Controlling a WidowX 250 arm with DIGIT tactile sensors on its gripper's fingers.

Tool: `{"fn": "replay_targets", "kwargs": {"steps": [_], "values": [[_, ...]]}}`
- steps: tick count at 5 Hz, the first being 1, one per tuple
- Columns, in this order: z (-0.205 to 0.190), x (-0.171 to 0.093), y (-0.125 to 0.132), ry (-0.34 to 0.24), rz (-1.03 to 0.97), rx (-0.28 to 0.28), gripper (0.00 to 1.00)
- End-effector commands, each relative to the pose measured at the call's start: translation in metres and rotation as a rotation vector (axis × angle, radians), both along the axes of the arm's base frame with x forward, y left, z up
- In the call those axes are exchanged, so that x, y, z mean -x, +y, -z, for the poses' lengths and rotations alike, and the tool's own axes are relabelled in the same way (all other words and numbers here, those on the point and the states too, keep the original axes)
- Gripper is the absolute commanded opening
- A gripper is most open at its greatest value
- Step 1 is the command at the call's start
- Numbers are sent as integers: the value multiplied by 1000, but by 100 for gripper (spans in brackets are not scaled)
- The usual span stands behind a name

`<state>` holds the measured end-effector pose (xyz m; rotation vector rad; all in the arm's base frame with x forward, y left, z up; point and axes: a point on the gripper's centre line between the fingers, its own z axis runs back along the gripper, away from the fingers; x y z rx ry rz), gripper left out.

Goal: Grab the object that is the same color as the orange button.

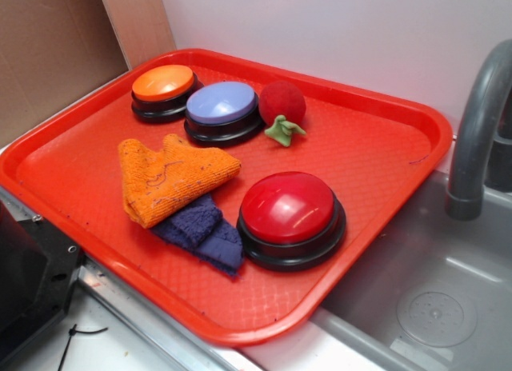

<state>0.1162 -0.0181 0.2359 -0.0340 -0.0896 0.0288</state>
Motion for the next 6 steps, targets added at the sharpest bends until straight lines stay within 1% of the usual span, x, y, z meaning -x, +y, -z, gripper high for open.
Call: {"fn": "replay_targets", "kwargs": {"steps": [1,2,3,4,5,6], "values": [[0,0,0,0,0,0,100],[18,-8,3,-6,-158,44,100],[36,-13,2,-30,-278,60,100],[64,-21,4,-42,-427,57,100],[96,-33,3,-22,-524,36,100],[123,-38,4,-13,-611,24,100]]}}
